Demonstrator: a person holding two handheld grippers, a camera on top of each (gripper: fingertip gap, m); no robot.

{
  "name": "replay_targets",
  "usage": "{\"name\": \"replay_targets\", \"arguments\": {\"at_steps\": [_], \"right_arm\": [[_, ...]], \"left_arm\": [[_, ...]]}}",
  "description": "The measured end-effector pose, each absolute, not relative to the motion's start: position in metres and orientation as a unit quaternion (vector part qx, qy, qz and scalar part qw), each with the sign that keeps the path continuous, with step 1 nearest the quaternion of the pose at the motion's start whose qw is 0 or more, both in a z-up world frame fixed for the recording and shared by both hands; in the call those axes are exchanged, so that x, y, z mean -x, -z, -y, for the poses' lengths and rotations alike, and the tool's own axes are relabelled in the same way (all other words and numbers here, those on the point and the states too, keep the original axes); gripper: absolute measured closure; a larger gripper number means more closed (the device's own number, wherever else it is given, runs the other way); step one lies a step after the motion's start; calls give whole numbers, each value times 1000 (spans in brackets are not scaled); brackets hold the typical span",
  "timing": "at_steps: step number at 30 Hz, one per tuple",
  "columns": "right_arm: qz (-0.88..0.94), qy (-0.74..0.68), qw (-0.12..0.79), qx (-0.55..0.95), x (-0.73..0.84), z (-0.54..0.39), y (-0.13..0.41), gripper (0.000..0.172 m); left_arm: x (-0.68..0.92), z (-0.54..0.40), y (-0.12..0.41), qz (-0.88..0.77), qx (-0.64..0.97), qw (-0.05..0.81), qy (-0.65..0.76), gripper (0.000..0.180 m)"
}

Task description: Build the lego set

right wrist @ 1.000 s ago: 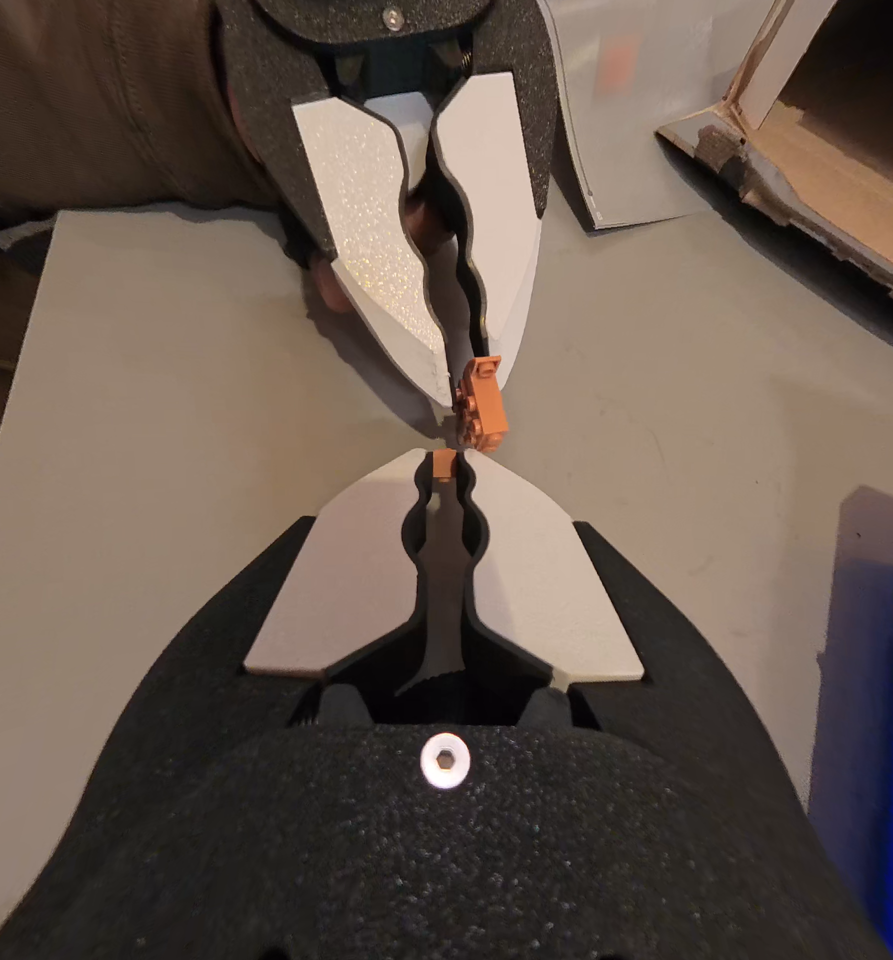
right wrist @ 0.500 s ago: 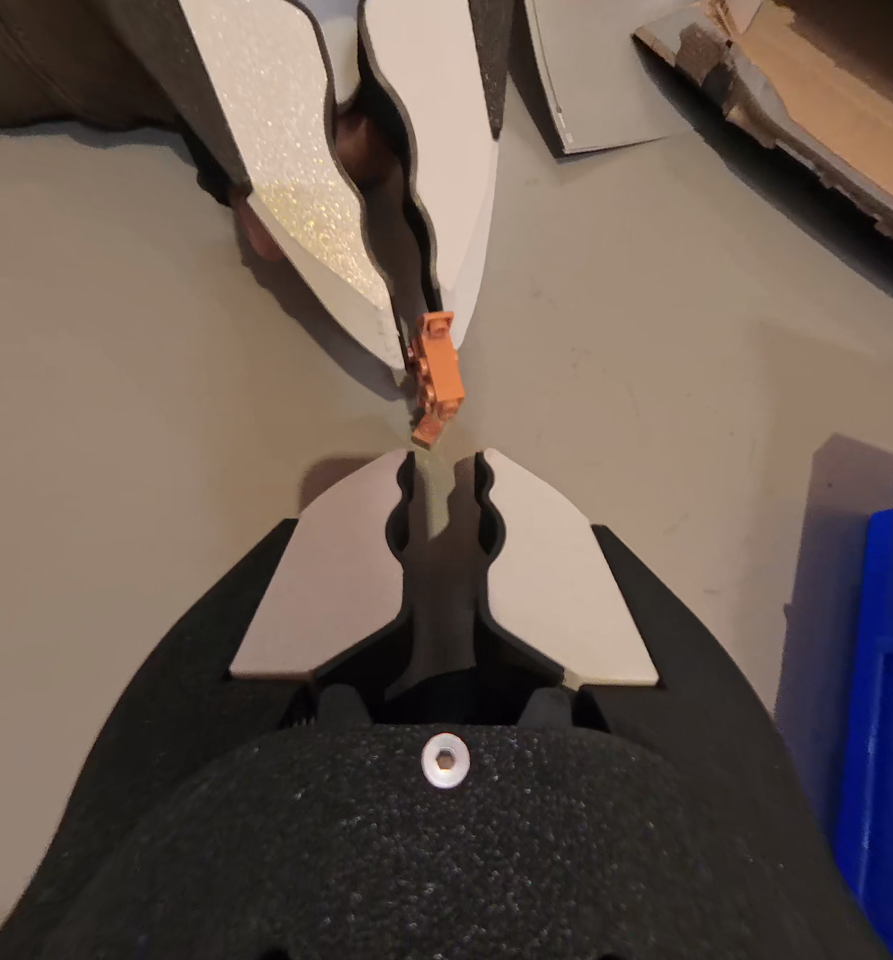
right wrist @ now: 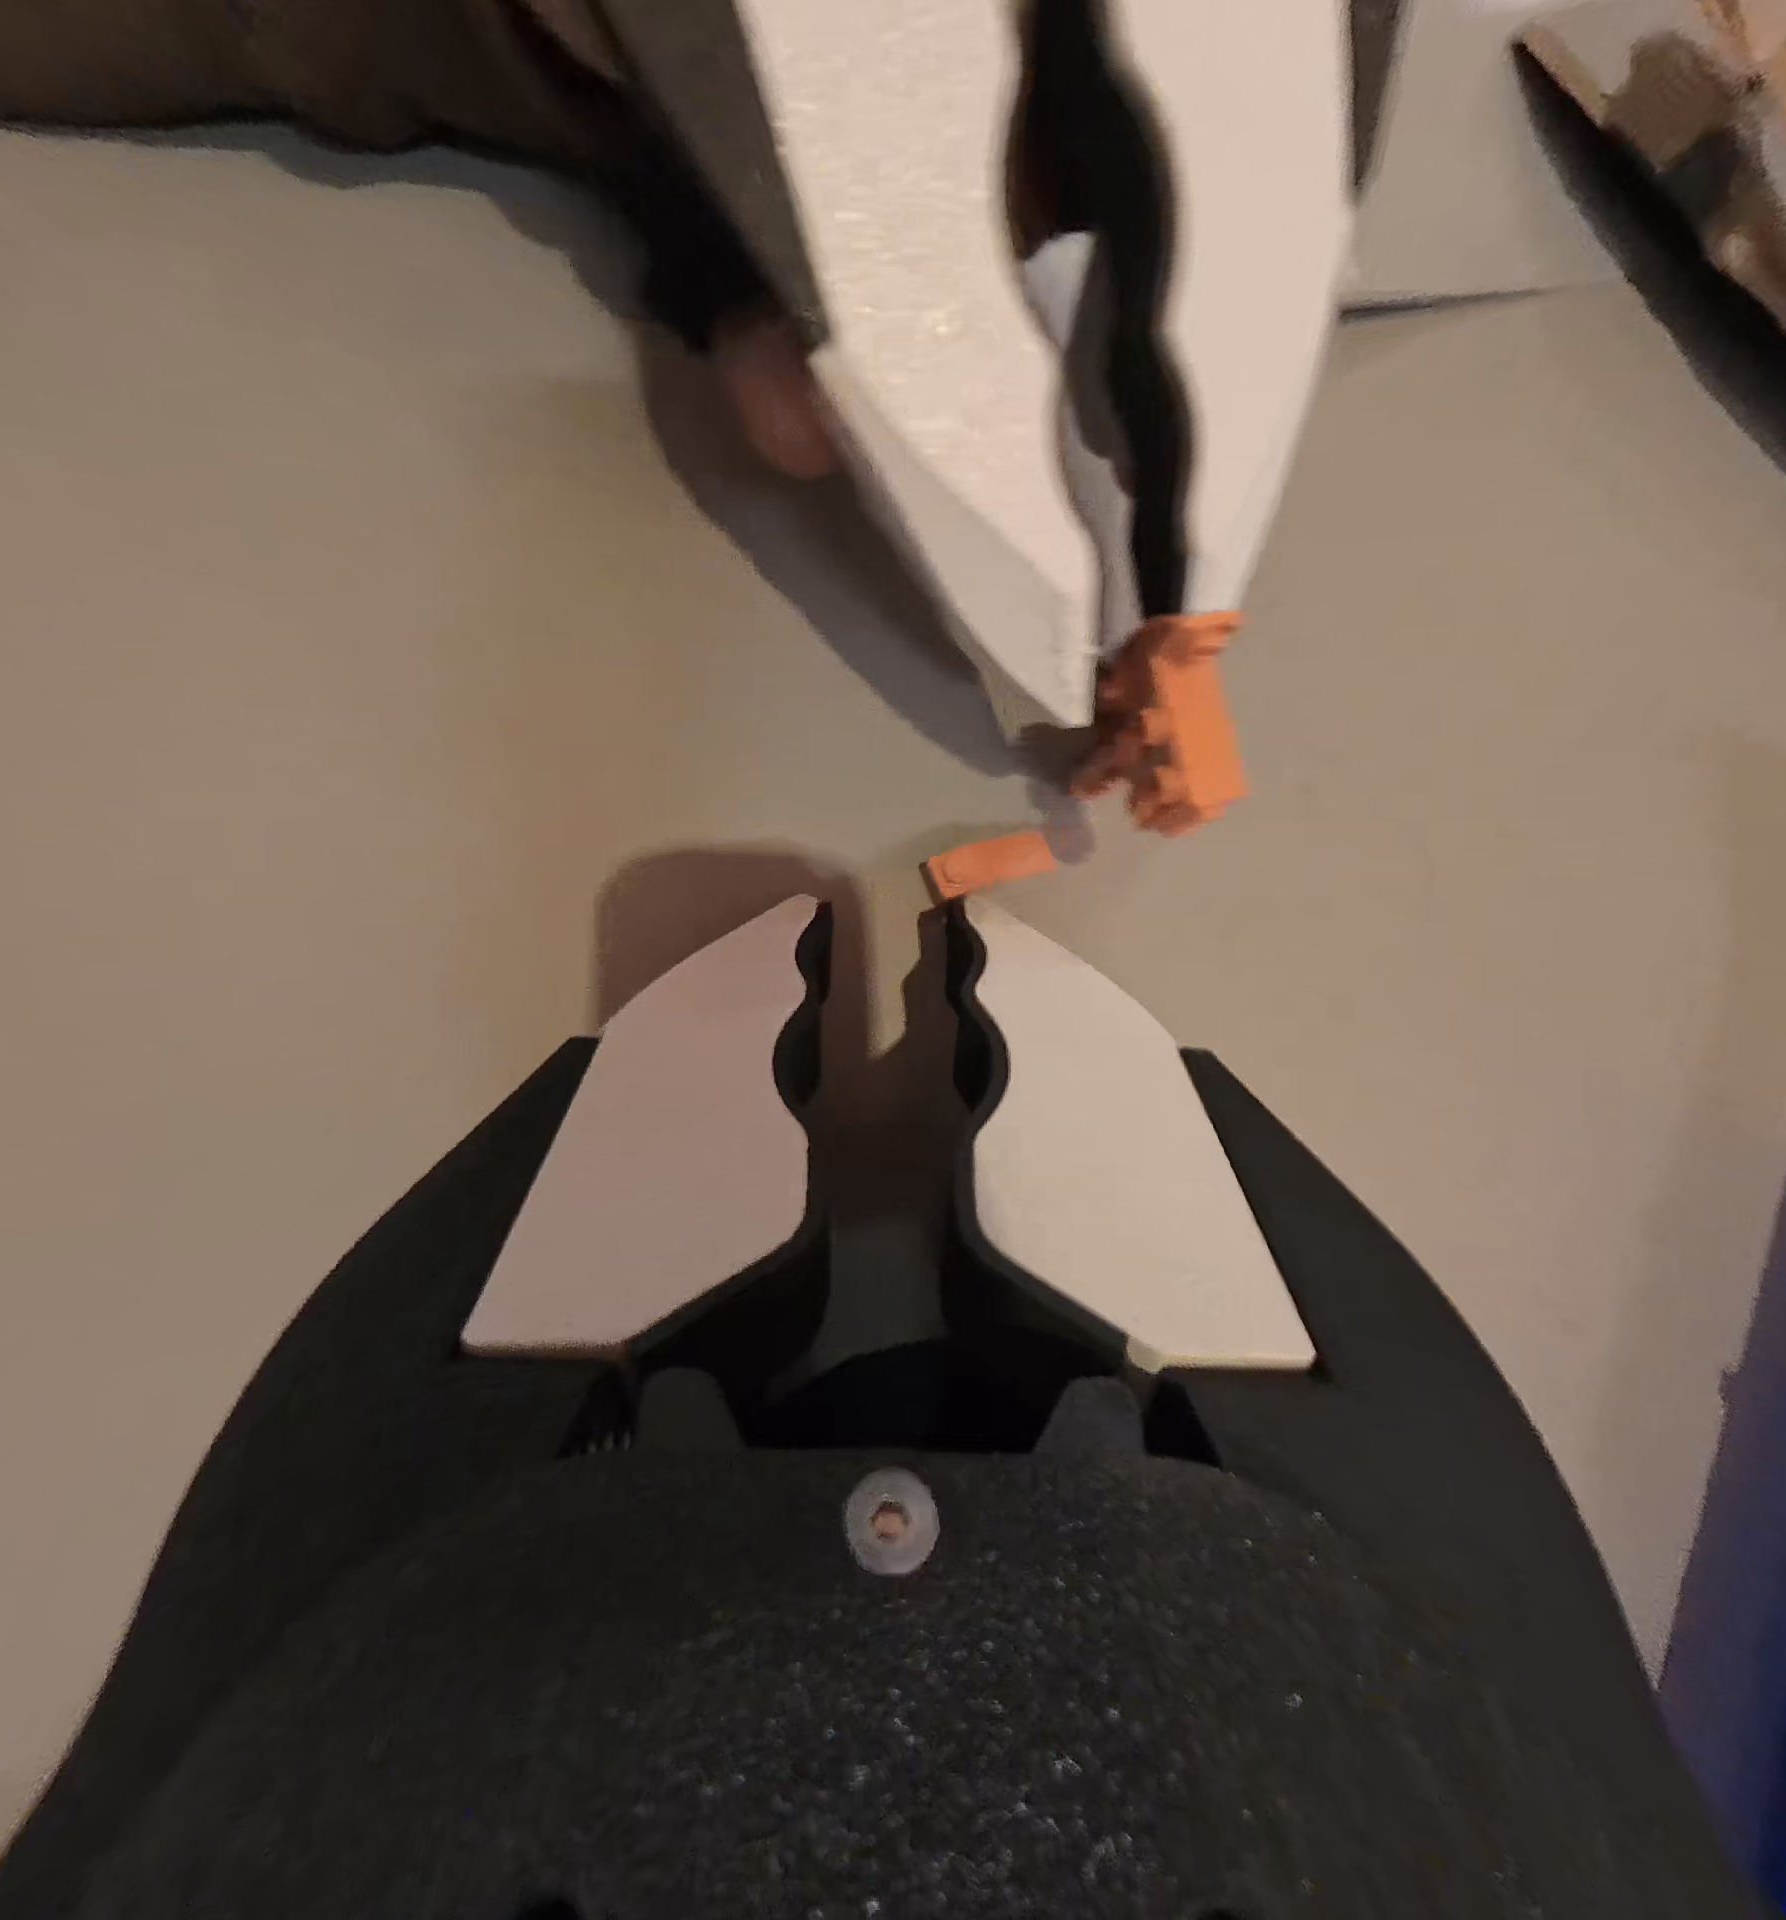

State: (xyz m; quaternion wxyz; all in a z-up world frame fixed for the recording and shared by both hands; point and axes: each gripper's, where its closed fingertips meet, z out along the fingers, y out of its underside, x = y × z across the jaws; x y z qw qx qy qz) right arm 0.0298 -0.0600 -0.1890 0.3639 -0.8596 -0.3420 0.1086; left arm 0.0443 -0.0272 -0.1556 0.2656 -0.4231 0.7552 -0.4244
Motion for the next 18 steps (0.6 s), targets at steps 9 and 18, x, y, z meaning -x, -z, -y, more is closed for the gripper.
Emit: {"name": "replay_targets", "arguments": {"at_steps": [9, 18], "right_arm": [[388, -72, 366, 843, -29, 65, 188, 158], [446, -24, 400, 800, -21, 57, 179, 151]], "left_arm": [[-41, 10, 152, -741, 435, 281, 427, 169], [-40, 4, 146, -730, 438, 295, 435, 169]]}}
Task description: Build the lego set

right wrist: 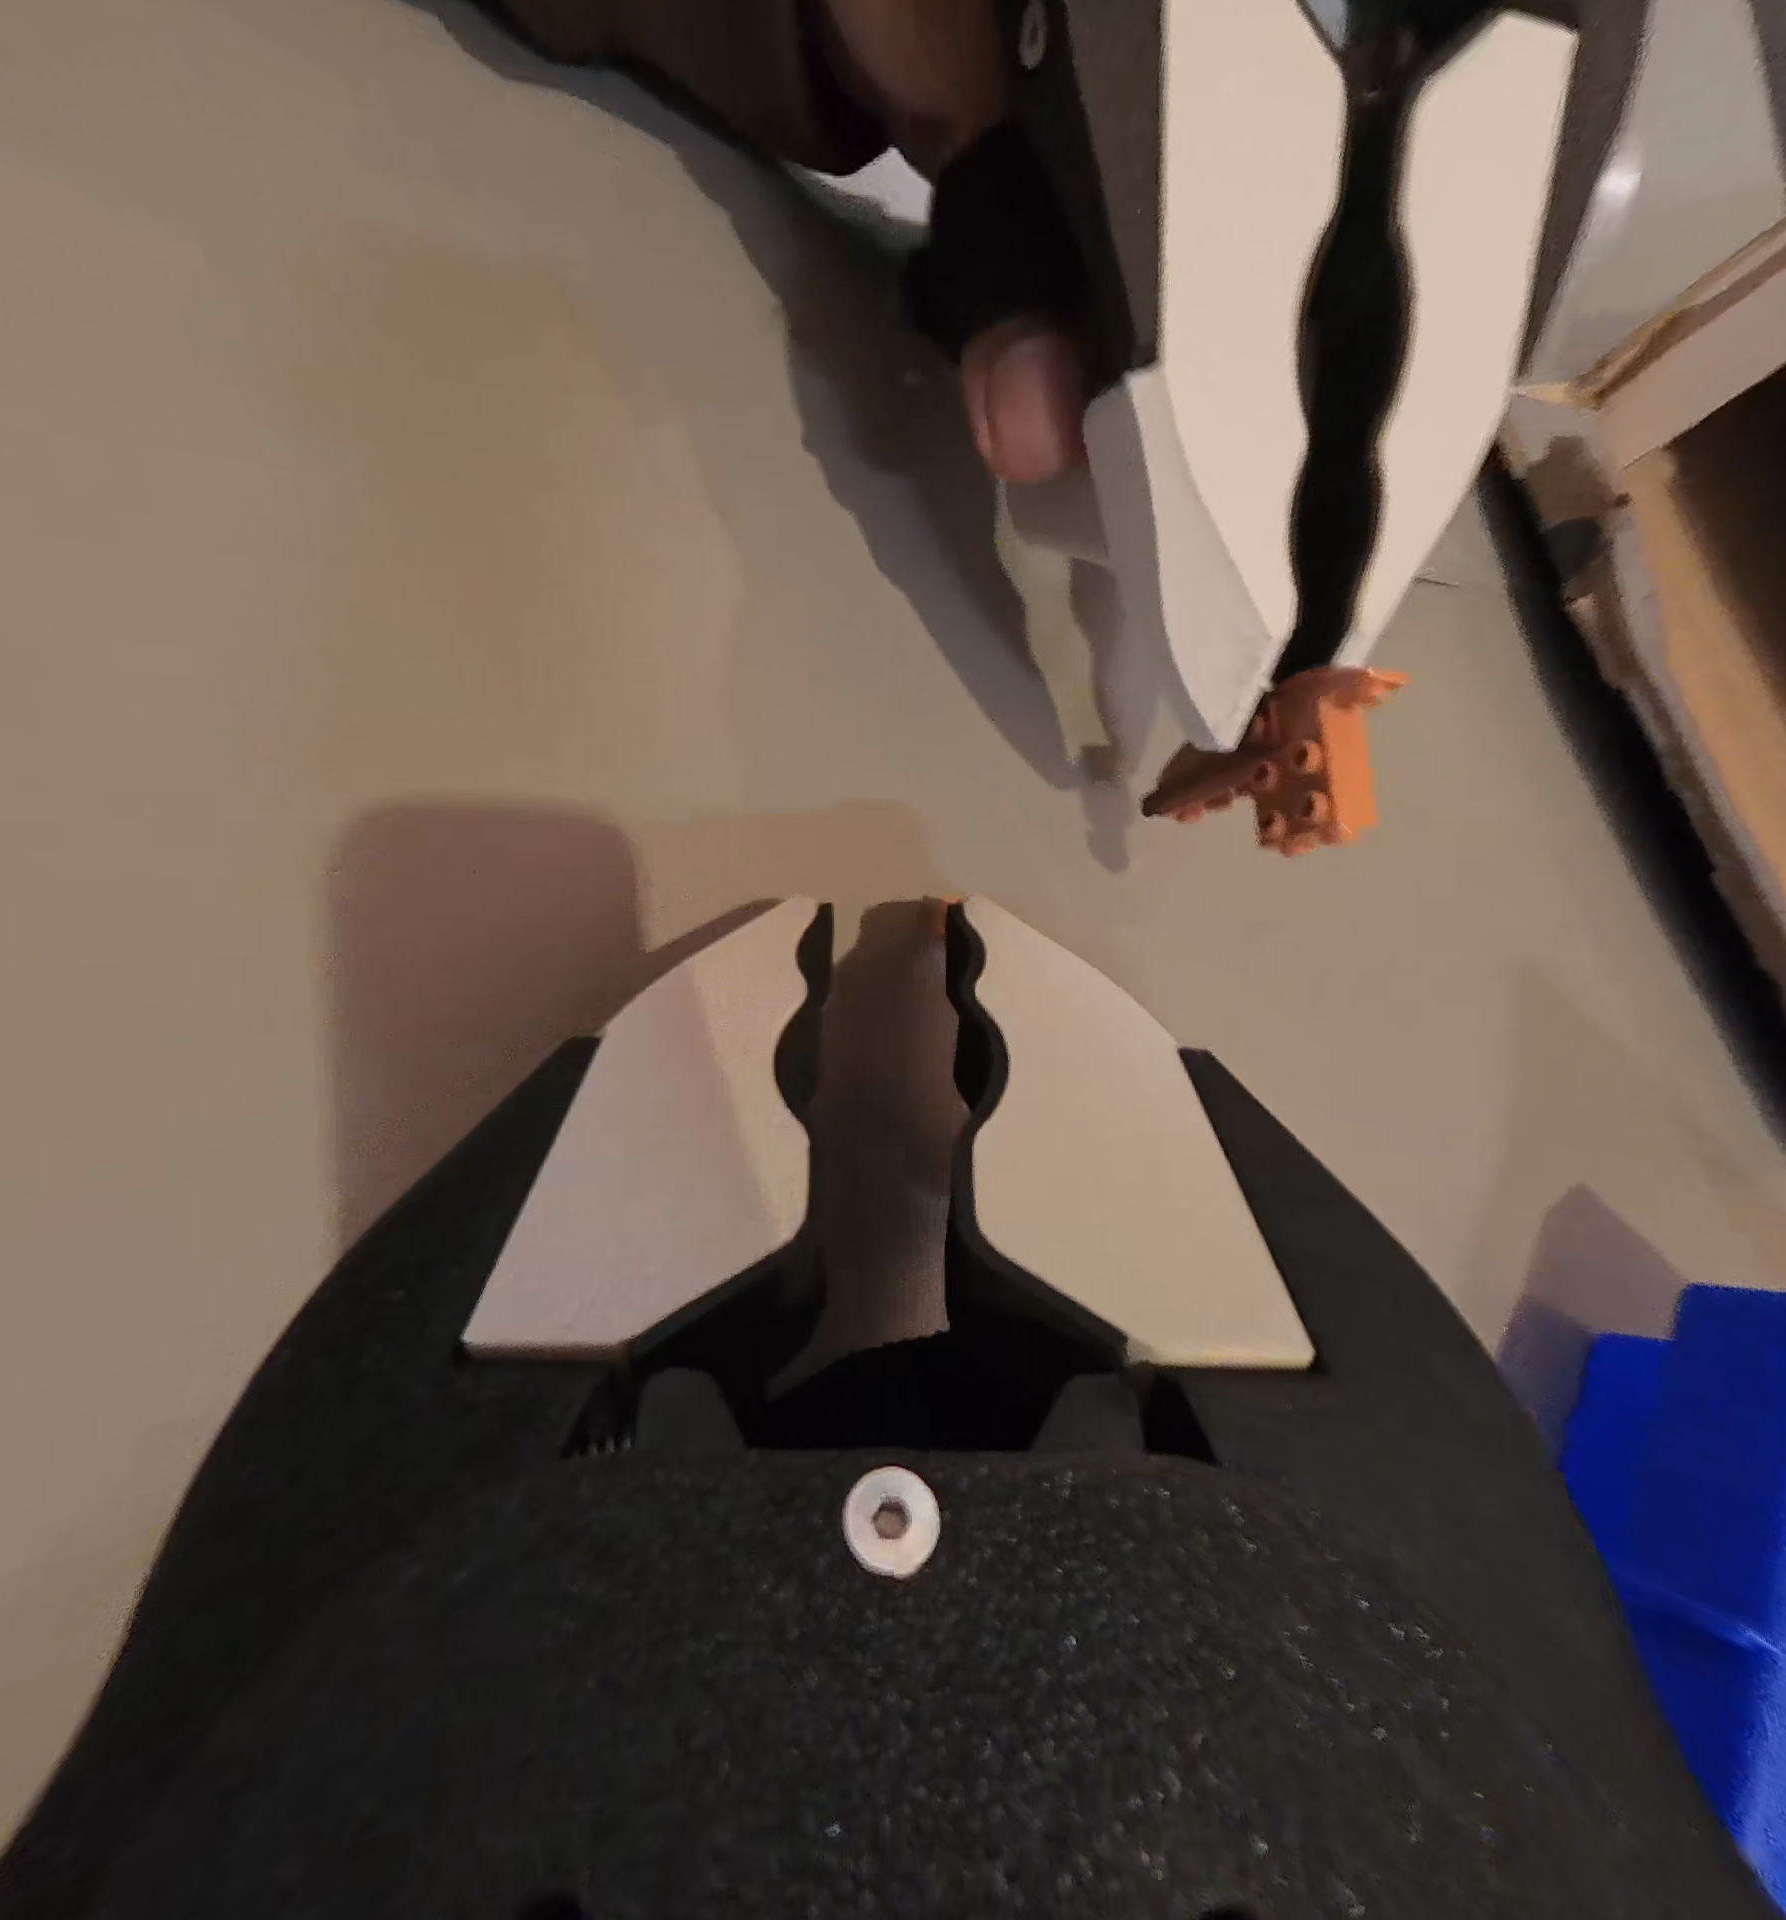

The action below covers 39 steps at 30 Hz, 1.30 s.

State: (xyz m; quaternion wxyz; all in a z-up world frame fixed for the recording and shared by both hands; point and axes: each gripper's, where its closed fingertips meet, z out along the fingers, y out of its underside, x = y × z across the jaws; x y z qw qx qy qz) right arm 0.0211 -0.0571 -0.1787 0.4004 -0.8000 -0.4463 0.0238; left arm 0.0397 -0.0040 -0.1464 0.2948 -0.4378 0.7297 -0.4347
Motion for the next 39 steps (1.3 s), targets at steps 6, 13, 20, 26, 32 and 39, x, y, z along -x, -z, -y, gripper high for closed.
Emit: {"name": "replay_targets", "arguments": {"at_steps": [6, 13, 20, 26, 32, 39], "right_arm": [[532, 11, 351, 771, -40, 48, 182, 144], [603, -26, 260, 754, -33, 40, 187, 146], [540, 14, 278, 795, -47, 22, 187, 161], [328, -99, 473, 811, -48, 4, 138, 163], [220, -246, 577, 747, -43, 15, 91, 163], [174, -310, 587, 728, -42, 15, 80, 164]], "left_arm": [[-40, 1, 144, -723, 438, 302, 441, 169], [-37, -8, 137, -710, 441, 311, 453, 169], [-36, -6, 133, -699, 441, 299, 477, 169], [-34, -3, 108, -644, 434, 295, 557, 169], [-34, 5, 92, -604, 419, 284, 615, 169], [-35, 7, 83, -575, 413, 286, 646, 169]]}}
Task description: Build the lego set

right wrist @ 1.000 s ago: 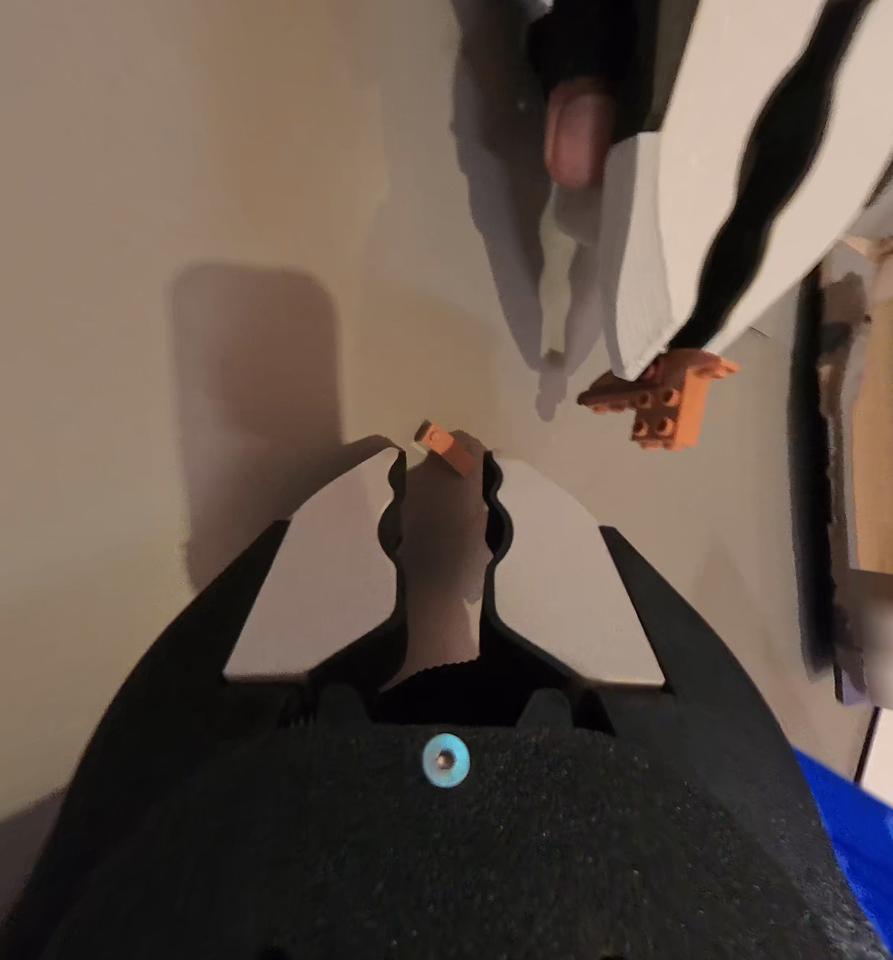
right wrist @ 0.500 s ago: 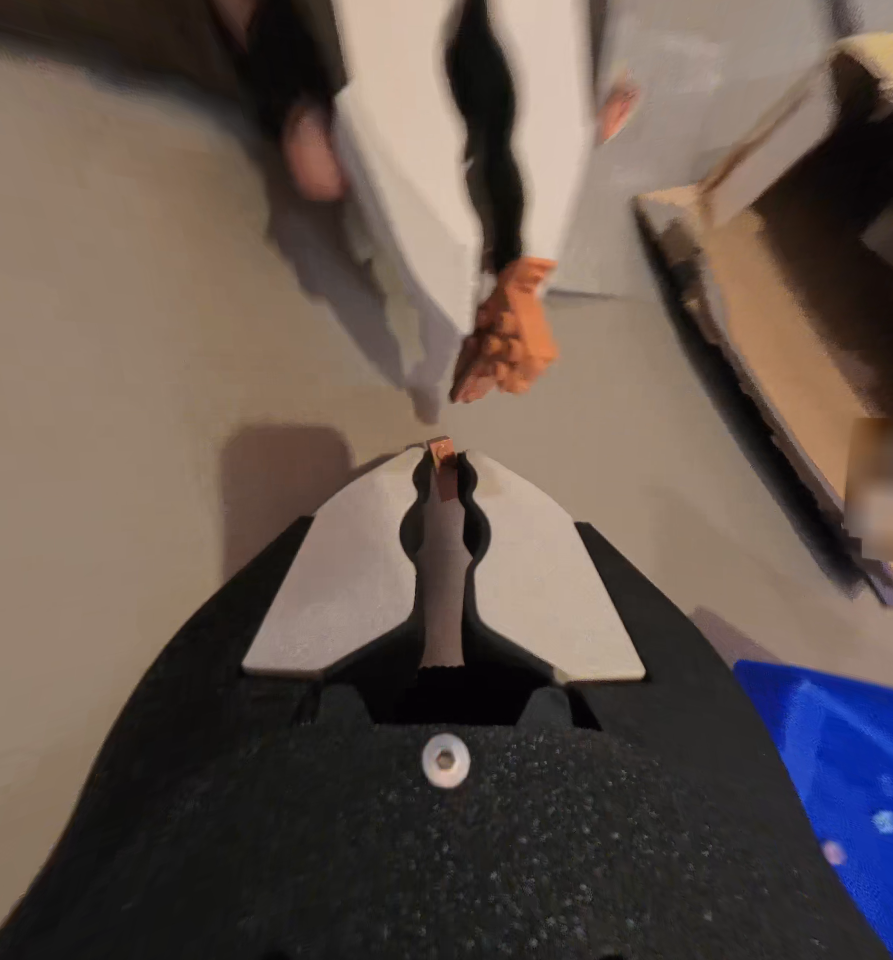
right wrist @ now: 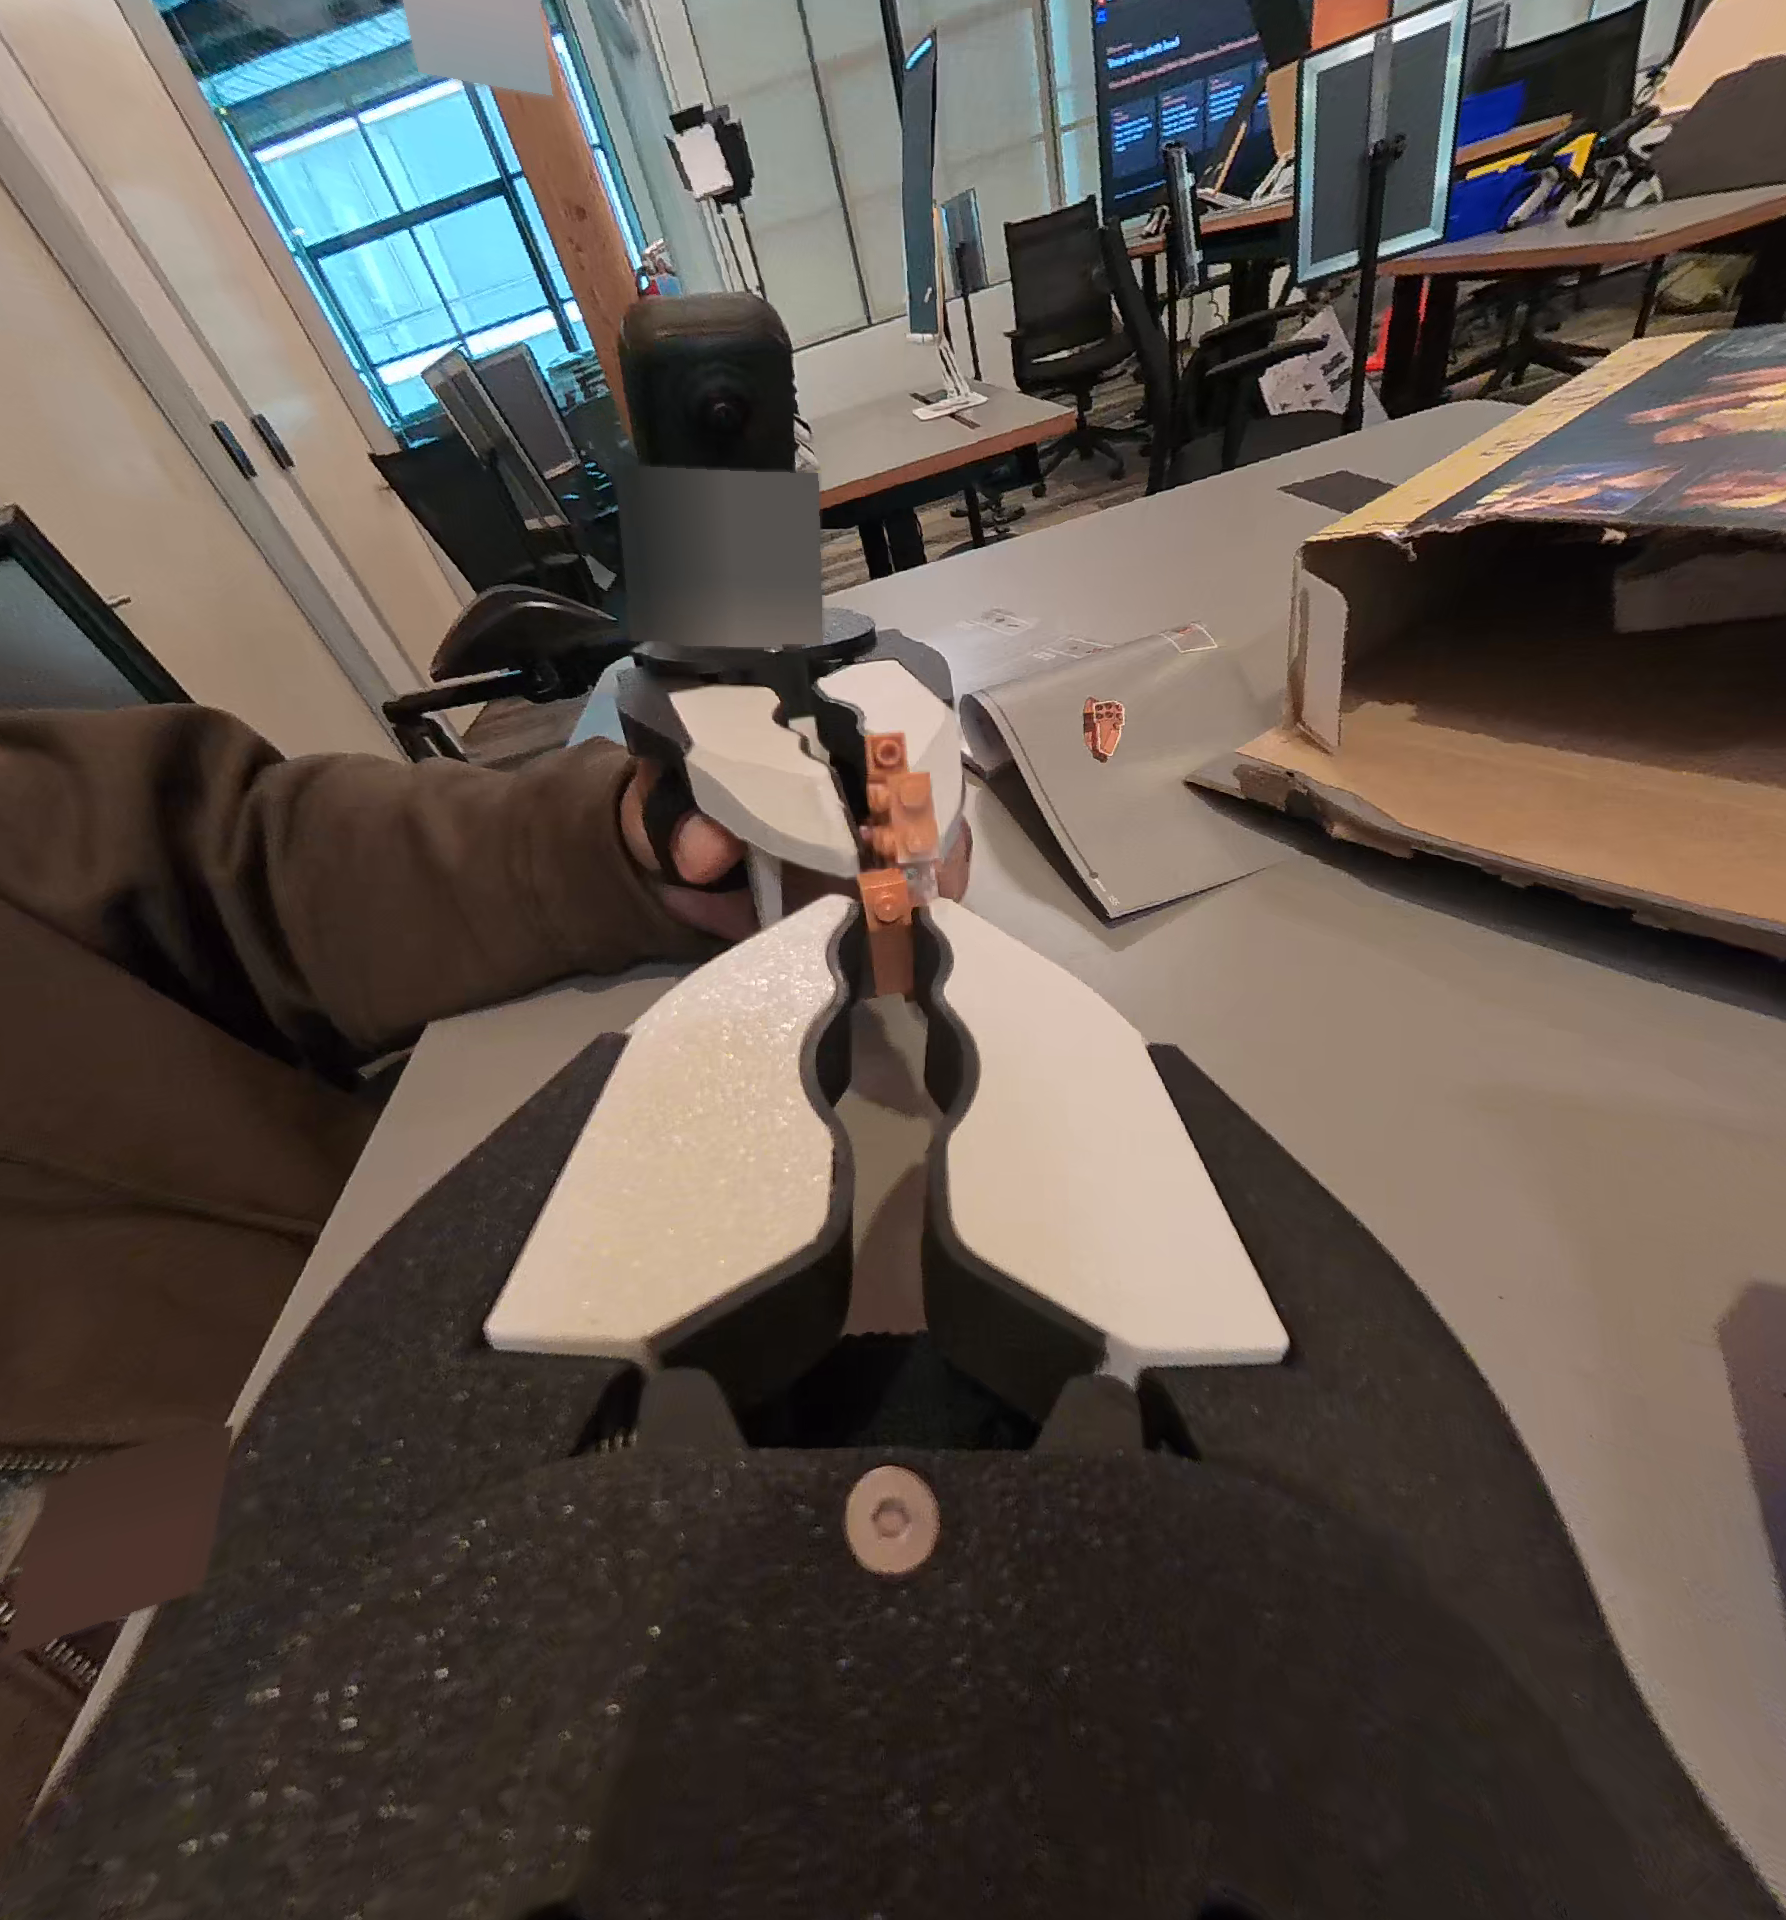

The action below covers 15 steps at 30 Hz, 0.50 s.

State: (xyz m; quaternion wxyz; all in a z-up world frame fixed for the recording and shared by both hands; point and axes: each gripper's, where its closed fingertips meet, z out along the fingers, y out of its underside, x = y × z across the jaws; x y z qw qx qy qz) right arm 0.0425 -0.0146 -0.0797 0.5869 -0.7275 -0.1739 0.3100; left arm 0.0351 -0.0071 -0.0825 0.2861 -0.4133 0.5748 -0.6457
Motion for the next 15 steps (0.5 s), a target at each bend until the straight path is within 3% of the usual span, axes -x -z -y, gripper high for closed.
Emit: {"name": "replay_targets", "arguments": {"at_steps": [15], "right_arm": [[166, -315, 582, 731, -41, 12, 83, 164]], "left_arm": [[-34, 14, 80, -567, 403, 271, 666, 169]]}}
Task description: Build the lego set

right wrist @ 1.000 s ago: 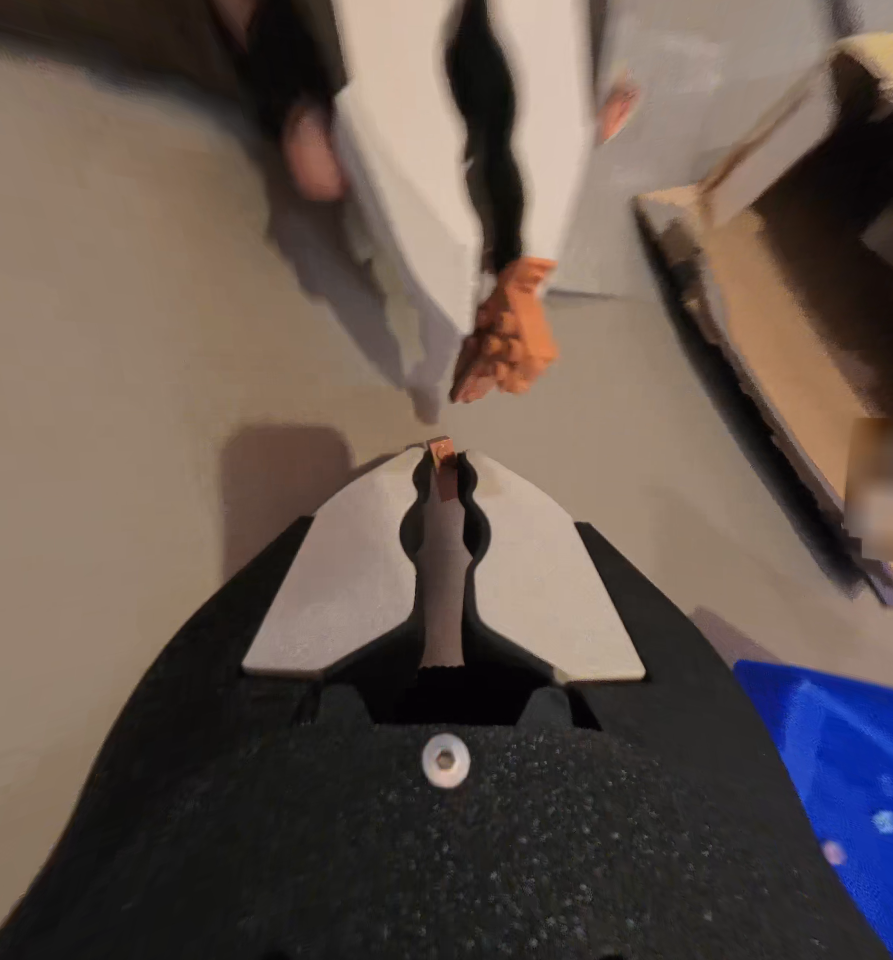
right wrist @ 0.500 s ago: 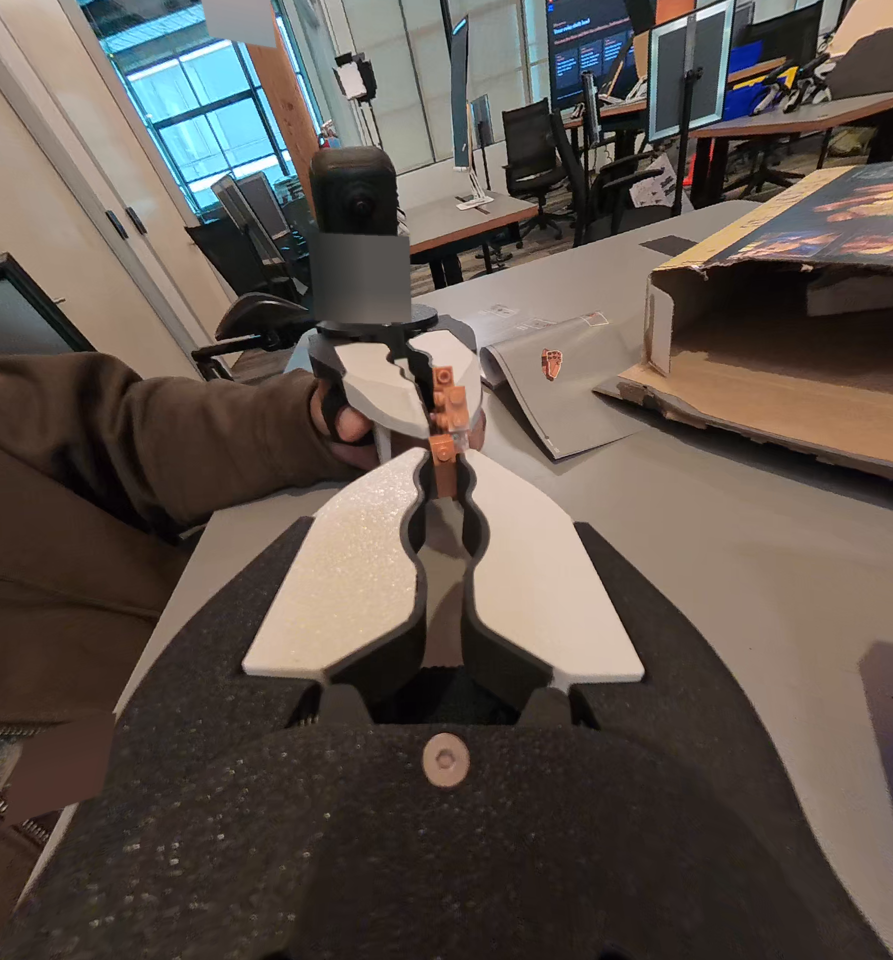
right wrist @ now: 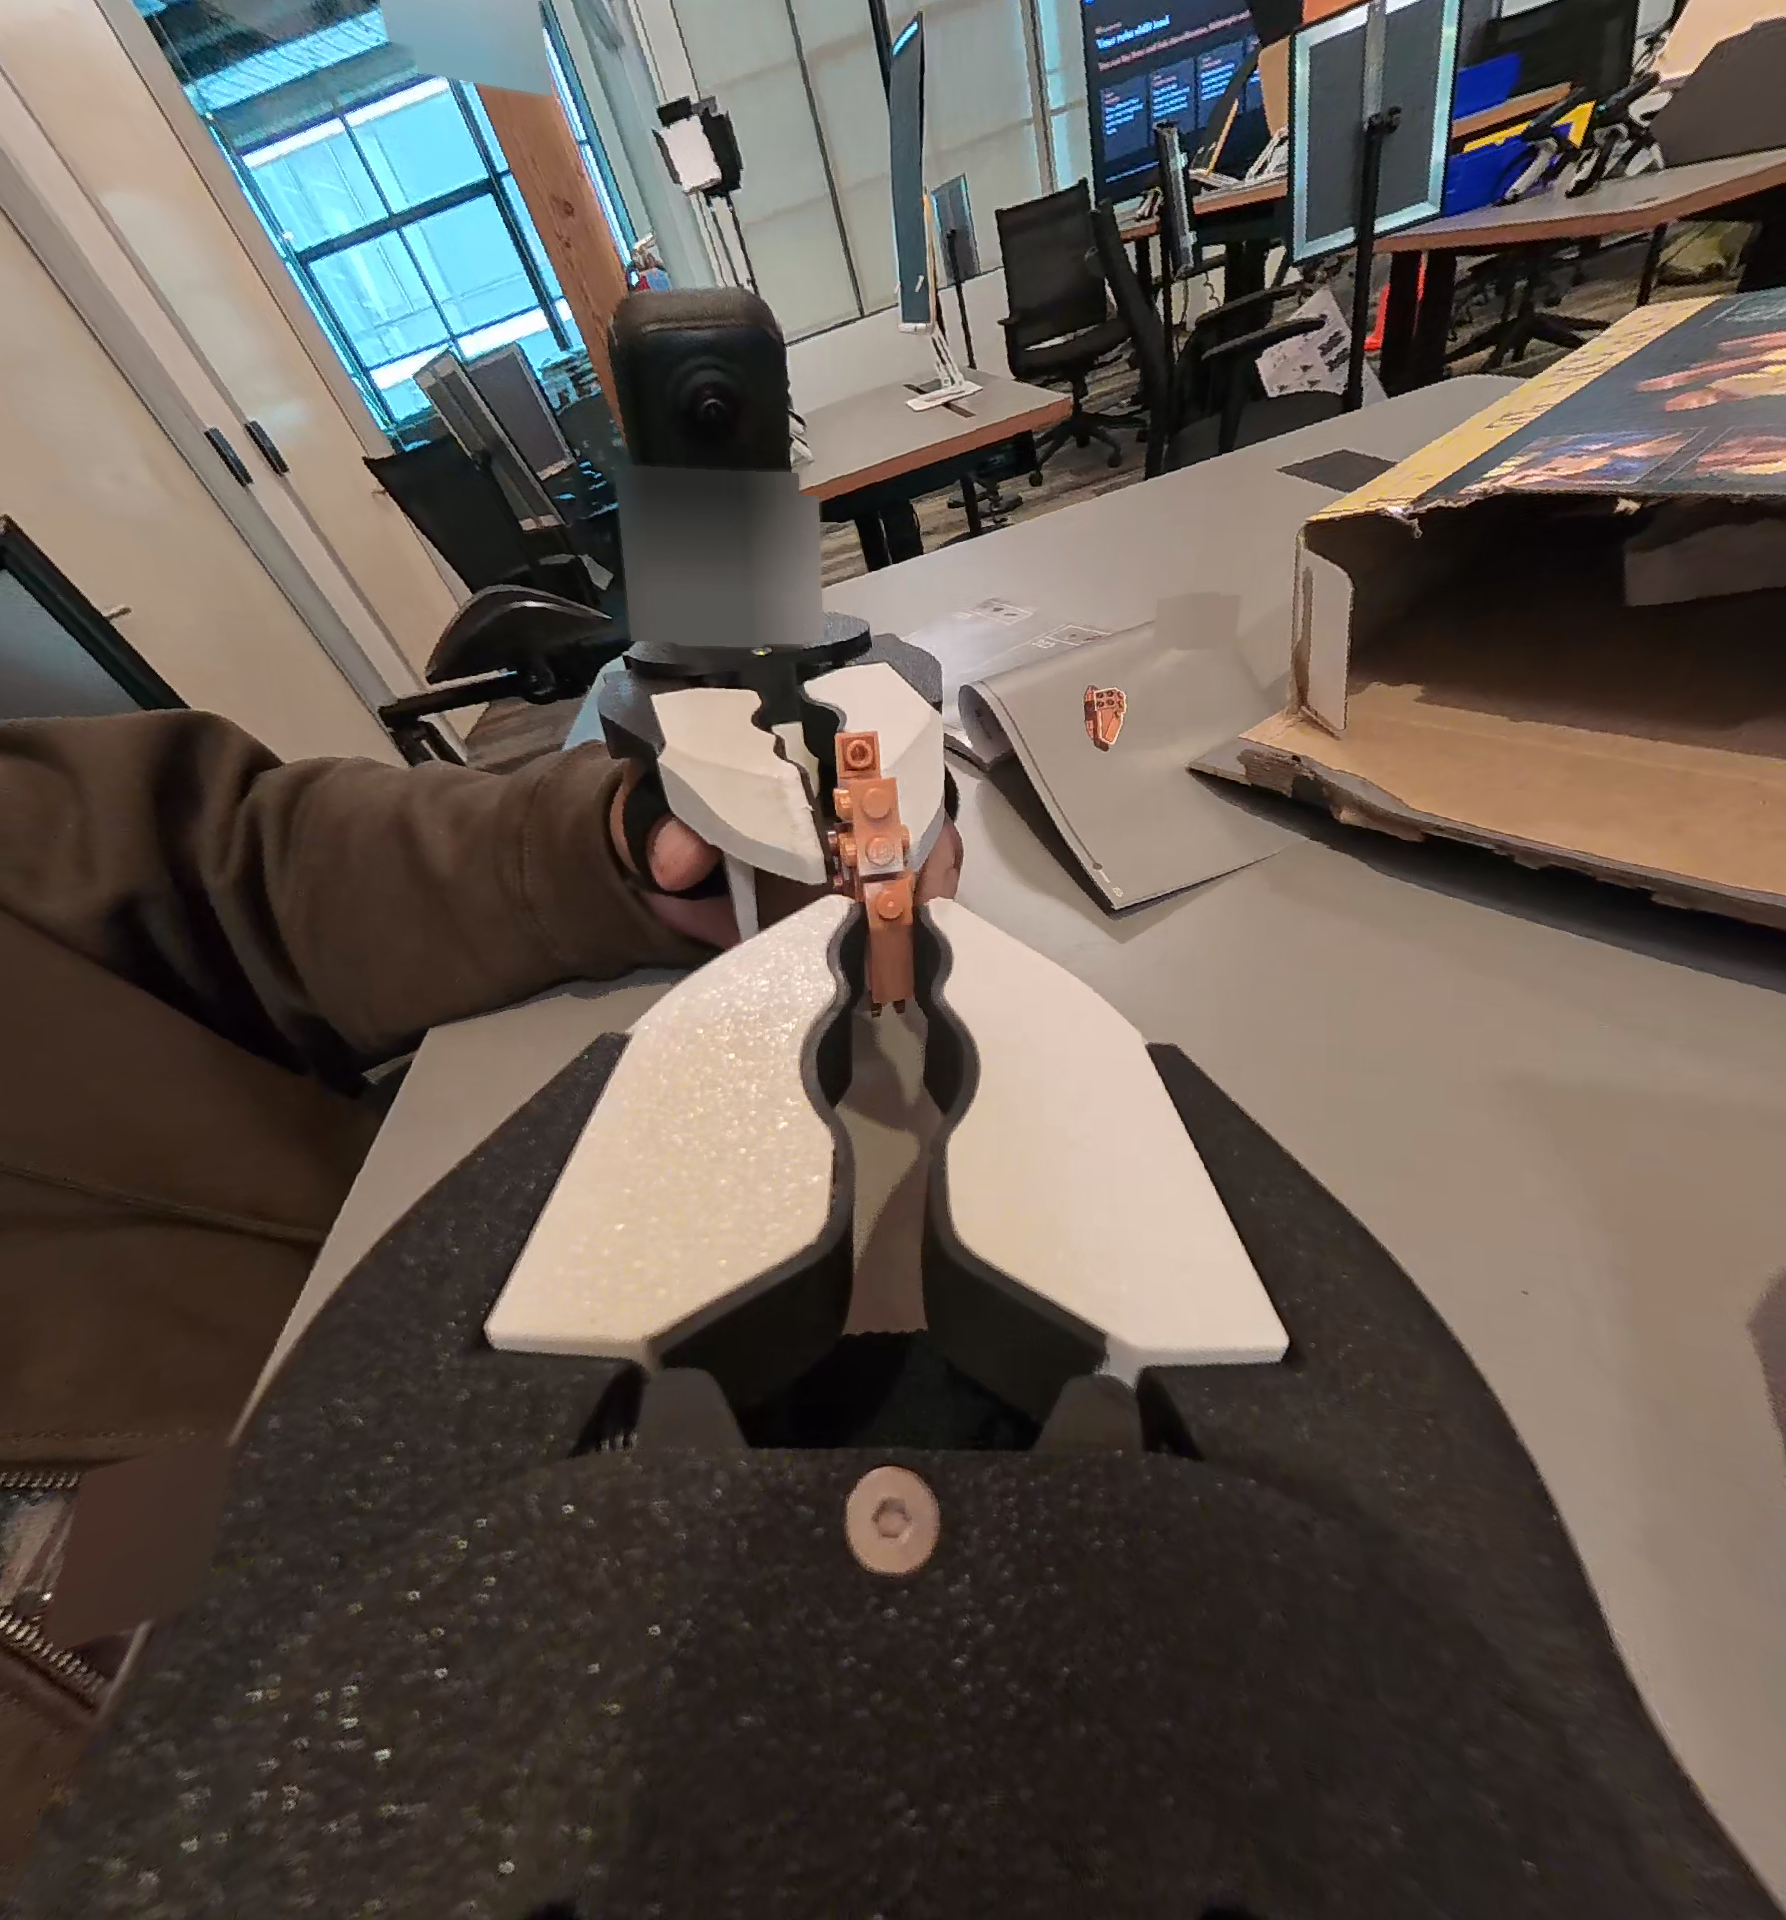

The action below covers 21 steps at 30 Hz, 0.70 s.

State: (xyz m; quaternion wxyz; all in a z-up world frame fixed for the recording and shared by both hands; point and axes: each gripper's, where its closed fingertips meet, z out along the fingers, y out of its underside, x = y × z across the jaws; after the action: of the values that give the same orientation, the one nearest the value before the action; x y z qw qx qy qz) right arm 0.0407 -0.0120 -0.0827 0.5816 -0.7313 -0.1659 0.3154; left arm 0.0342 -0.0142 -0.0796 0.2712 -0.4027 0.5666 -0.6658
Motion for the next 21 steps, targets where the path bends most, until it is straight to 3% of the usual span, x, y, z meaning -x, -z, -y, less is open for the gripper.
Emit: {"name": "replay_targets", "arguments": {"at_steps": [21], "right_arm": [[101, -377, 586, 710, -42, 5, 79, 164]], "left_arm": [[-39, 7, 72, -491, 426, 252, 717, 168]]}}
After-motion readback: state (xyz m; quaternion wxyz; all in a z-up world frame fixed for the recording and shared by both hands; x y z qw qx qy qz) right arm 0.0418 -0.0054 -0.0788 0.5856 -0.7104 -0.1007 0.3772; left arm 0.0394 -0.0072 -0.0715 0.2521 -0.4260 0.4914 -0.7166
